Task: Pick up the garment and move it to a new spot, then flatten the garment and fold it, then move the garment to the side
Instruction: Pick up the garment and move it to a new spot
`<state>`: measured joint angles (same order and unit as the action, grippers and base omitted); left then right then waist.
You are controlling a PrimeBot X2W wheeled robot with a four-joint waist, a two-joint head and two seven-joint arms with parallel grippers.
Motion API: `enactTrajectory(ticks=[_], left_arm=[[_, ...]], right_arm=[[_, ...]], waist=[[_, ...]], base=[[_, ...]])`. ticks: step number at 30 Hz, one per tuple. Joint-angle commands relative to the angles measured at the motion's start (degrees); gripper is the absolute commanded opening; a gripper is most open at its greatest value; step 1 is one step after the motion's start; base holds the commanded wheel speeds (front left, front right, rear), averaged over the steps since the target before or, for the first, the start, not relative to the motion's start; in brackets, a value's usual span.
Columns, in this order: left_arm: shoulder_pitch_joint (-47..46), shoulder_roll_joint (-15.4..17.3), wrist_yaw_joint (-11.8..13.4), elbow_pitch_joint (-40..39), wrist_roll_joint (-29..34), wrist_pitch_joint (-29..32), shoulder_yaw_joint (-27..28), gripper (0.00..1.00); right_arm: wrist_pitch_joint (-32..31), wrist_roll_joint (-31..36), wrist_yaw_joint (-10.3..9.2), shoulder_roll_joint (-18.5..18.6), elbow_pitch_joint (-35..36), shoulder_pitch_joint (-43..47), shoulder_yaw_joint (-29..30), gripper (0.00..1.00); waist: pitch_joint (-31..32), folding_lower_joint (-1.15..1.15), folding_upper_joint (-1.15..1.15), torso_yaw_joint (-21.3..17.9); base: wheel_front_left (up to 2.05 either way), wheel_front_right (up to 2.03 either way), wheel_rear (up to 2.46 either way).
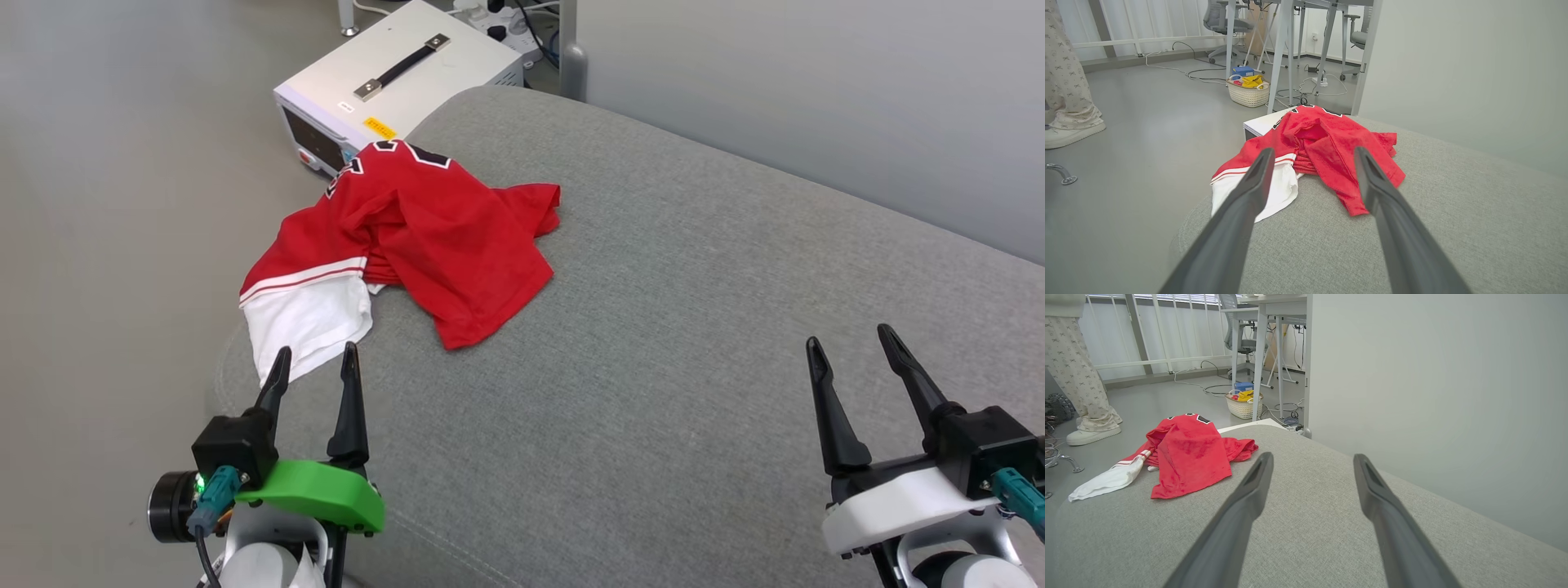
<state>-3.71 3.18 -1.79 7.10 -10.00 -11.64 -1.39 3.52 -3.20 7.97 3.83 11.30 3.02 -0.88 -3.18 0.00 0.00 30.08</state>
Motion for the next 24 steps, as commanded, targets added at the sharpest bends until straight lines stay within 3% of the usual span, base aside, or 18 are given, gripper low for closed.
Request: enactTrajectory(ticks=[1, 9, 18, 24], left_arm=[[-1.3, -0.2, -0.4, 0.6, -0.6, -0.6, 0.0, 1.00], [-7.1, -0.3, -1.6, 5.6, -2.7, -1.7, -0.4, 1.00], [-21.5, 0.2, -4.4, 17.2, -7.1, -2.6, -0.4, 1.00], [-33.8, 3.0, -5.4, 27.7, -10.7, 3.3, -1.5, 1.00]], right_arm=[[-0.1, -0.2, -0.38, 0.3, 0.7, 0.3, -0.2, 1.00], [-1.4, -0.3, -0.42, 1.9, 3.9, -1.3, -0.6, 1.00], [-3.8, -0.7, -0.46, 6.9, 9.0, -7.3, -1.9, 1.00], [-4.1, -2.1, -0.48, 9.4, 10.9, -11.2, -2.4, 1.00]], waist=[[-0.4, 0.00, 0.00, 0.6], [-4.6, 0.00, 0.00, 0.3], [-14.7, 0.00, 0.00, -4.8], [-21.8, 0.00, 0.00, -8.0]], base=[[0.00, 0.00, 0.00], [0.00, 0.00, 0.00], [0.00, 0.00, 0.00], [0.00, 0.00, 0.00]])
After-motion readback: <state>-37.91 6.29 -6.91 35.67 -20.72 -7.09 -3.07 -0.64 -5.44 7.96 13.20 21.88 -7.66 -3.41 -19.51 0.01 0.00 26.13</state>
